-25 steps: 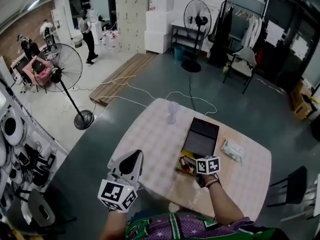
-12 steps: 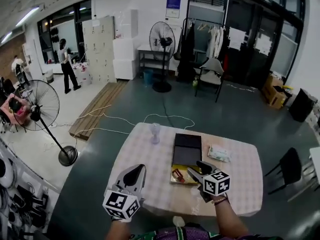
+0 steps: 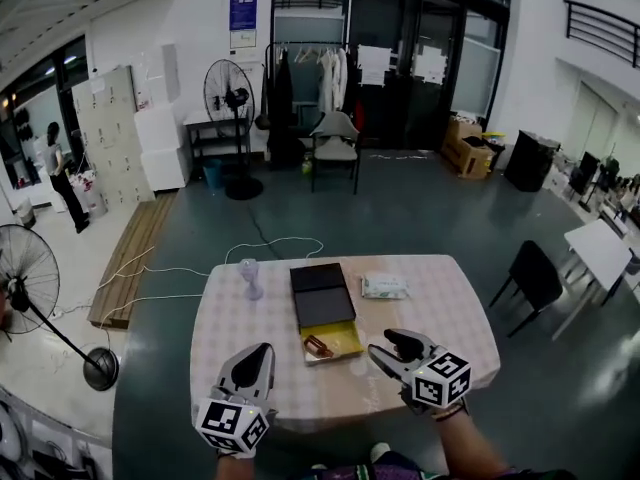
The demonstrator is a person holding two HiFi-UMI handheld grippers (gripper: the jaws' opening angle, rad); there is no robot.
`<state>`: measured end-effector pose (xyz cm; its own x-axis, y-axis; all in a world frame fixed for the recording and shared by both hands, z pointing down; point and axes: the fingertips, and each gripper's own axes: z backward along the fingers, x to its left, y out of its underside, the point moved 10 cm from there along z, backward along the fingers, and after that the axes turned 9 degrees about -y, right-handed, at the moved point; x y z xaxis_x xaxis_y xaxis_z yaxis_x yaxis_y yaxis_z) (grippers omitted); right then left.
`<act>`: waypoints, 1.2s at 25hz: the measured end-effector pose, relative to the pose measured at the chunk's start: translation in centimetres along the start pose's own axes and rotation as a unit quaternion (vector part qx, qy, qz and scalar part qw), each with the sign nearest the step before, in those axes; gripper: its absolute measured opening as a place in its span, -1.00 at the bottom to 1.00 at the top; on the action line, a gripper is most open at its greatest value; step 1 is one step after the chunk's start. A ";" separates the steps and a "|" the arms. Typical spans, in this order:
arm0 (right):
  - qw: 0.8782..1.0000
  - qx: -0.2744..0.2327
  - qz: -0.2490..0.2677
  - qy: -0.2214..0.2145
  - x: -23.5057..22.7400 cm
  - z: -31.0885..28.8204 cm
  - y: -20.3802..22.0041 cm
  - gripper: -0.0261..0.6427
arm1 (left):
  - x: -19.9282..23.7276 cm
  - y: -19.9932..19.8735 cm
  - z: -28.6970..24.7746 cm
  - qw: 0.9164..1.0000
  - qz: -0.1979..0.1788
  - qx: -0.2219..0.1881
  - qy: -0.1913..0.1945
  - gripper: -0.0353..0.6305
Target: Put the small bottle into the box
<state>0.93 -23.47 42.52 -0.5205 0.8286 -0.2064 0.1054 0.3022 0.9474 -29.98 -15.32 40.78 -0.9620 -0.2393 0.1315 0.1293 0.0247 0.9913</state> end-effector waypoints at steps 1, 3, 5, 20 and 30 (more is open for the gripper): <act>1.000 -0.002 0.005 0.002 0.2 0.8 0.0 -0.31 | -0.6 0.0 0.1 1.000 0.003 0.001 0.007 -0.82; 1.000 -0.010 0.012 0.001 0.6 2.5 -0.1 -0.34 | -1.9 0.1 0.4 1.000 0.006 0.002 0.015 -0.82; 1.000 -0.026 0.007 -0.004 0.8 4.1 -0.2 -0.37 | -3.2 0.0 0.8 1.000 0.007 0.005 0.015 -0.82; 0.991 -0.129 0.038 0.021 -1.8 17.8 -4.1 -0.78 | -15.8 -2.7 3.4 0.998 -0.011 -0.029 -0.052 -0.82; 0.983 -0.170 0.066 0.001 -2.7 23.8 -4.2 -0.89 | -22.2 -2.6 4.6 0.994 -0.053 -0.066 -0.076 -0.82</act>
<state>22.05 -15.82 33.26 -0.5224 0.8493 -0.0763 -0.1170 0.0173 0.9930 -10.09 -5.62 35.33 -0.9958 -0.0841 0.0350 0.0451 -0.1222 0.9915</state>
